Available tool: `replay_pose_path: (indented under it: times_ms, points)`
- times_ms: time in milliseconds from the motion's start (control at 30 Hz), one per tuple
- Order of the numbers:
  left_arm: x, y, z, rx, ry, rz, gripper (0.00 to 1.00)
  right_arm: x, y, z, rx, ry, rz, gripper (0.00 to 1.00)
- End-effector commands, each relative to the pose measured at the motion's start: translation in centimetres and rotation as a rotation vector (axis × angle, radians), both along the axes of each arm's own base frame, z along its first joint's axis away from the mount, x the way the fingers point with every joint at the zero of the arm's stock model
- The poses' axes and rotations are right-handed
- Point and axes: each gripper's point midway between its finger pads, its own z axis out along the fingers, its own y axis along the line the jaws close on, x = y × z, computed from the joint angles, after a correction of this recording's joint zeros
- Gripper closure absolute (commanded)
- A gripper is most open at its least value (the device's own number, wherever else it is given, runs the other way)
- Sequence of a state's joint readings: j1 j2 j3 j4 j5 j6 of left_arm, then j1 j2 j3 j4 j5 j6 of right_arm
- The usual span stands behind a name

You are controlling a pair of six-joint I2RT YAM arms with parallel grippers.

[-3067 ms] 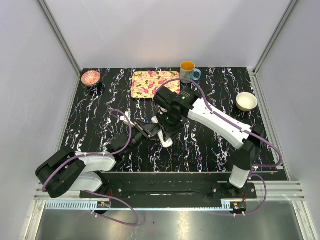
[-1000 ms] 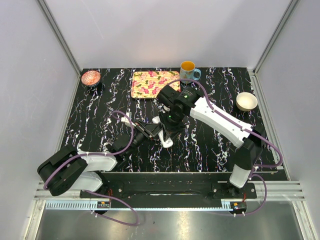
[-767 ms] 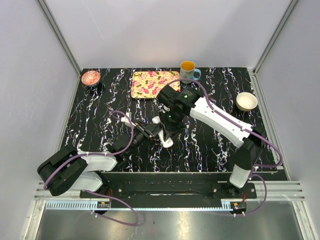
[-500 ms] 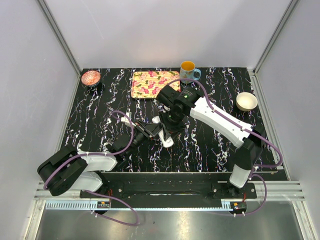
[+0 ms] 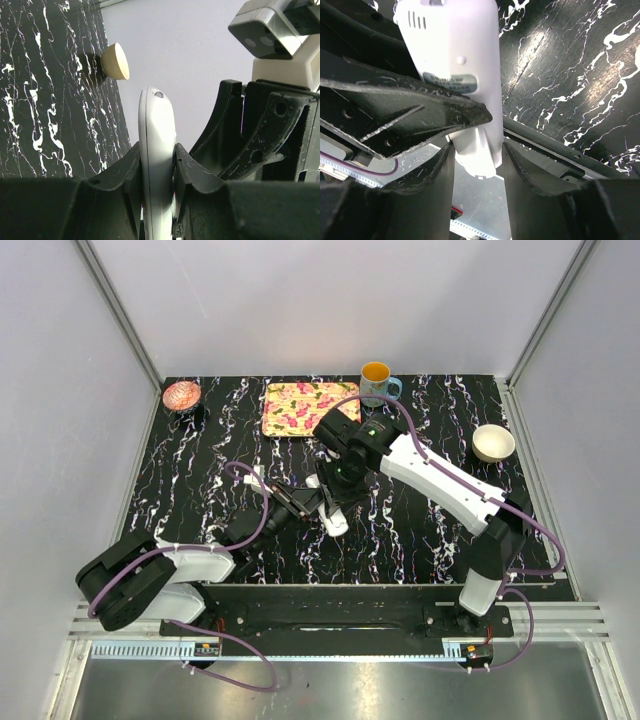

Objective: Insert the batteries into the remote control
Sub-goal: Load the battery cover into the remote control.

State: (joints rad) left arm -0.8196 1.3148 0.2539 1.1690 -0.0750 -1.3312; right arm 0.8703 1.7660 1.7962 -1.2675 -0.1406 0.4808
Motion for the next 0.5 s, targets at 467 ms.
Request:
replay_pose_path:
  times_ms: [467]
  points:
    - [-0.9,-0.3,6.0,-0.214,-0.121,-0.042,1.00,0.8,0.9,5.0,0.185,-0.099,-0.052,0.37]
